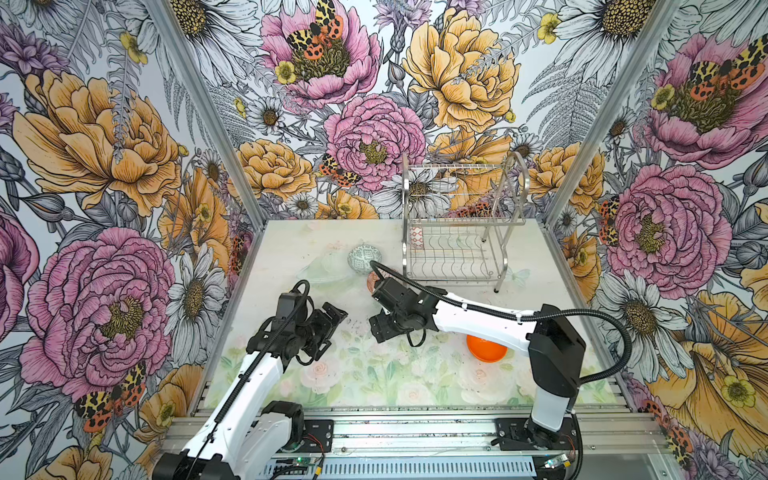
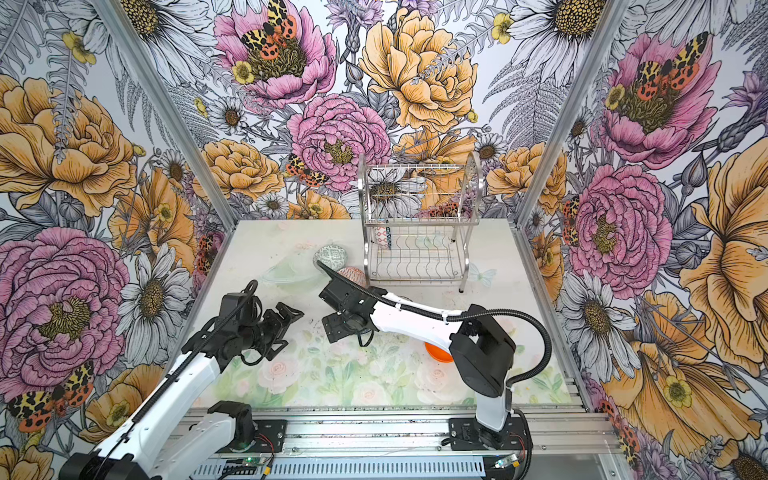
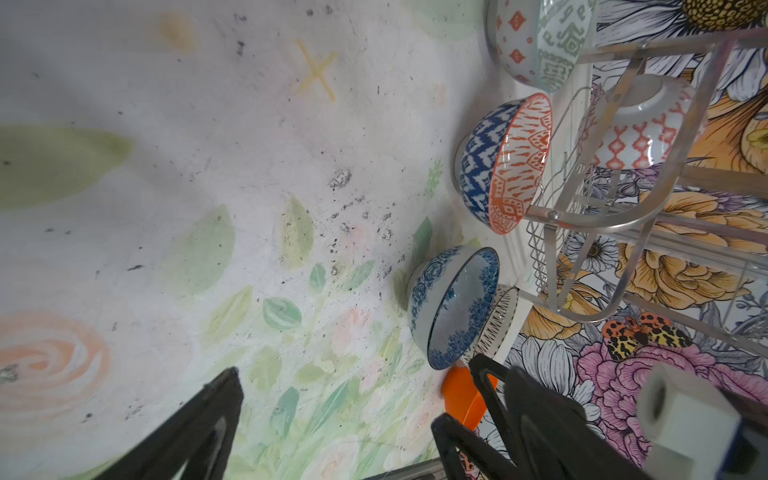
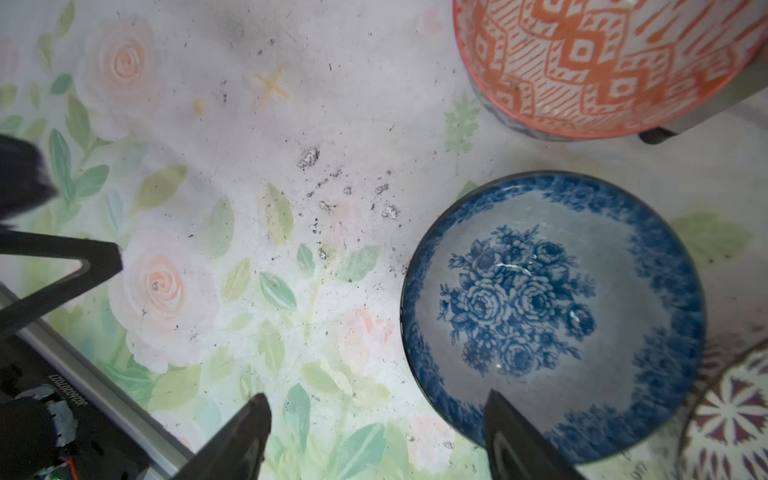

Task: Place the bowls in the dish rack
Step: 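Close the right gripper on the blue-floral bowl rim while the left arm draws back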

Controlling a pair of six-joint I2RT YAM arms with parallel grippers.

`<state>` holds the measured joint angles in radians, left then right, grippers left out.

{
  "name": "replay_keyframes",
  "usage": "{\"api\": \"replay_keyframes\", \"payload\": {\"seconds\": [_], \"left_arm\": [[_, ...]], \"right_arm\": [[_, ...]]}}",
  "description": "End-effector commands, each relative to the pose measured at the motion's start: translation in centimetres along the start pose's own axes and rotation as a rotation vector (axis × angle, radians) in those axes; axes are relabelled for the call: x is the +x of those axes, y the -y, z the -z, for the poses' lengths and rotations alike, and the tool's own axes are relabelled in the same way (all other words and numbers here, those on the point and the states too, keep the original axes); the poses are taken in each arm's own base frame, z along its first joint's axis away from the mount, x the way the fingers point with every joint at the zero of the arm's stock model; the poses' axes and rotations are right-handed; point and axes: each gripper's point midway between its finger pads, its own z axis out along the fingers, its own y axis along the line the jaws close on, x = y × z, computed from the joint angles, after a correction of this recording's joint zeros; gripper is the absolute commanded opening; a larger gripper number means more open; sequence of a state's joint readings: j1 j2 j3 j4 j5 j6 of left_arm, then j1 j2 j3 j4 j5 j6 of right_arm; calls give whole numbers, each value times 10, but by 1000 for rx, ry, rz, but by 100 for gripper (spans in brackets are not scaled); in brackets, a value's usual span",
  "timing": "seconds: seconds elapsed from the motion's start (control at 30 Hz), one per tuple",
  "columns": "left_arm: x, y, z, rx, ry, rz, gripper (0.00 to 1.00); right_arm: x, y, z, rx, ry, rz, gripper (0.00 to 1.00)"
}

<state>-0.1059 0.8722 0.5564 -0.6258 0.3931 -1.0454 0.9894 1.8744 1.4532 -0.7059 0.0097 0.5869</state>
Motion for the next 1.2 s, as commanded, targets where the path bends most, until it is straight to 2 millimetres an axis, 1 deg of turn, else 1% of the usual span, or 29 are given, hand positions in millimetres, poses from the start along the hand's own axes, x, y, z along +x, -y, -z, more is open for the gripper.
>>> {"api": "replay_keyframes", "payload": {"seconds": [0.0,0.13,0.27,0.43,0.6,0.67,0.77,0.87,1.0,1.1,1.17], "left_arm": [[3,6,5,88,-31,16,99],[4,0,5,97,-50,37,99],[7,5,8,116,-63,35,99],[9,4,7,106,-70,32,99],[9,4,5,99,-77,30,99],[9,5,5,97,-79,27,99],[8,7,4,91,-80,22,99],[6,11,3,87,-79,18,99],[4,22,5,95,-77,-16,99],[4,29,6,101,-77,-38,99],[4,31,6,101,-76,-43,99]], "right_arm": [[-7,6,-6,54,2,-14,72],[-7,6,-20,65,-27,-13,63],[-11,7,-30,84,-33,-3,54],[-15,5,-45,93,-55,-4,42],[-14,10,-47,113,-66,-7,37],[-13,12,-49,122,-71,-7,32],[-11,14,-47,125,-77,-2,28],[-13,15,-43,122,-71,-1,19],[-22,11,-34,87,-54,-14,8],[-31,4,-20,46,-29,-26,0],[-35,-3,-9,11,-13,-28,0]]}}
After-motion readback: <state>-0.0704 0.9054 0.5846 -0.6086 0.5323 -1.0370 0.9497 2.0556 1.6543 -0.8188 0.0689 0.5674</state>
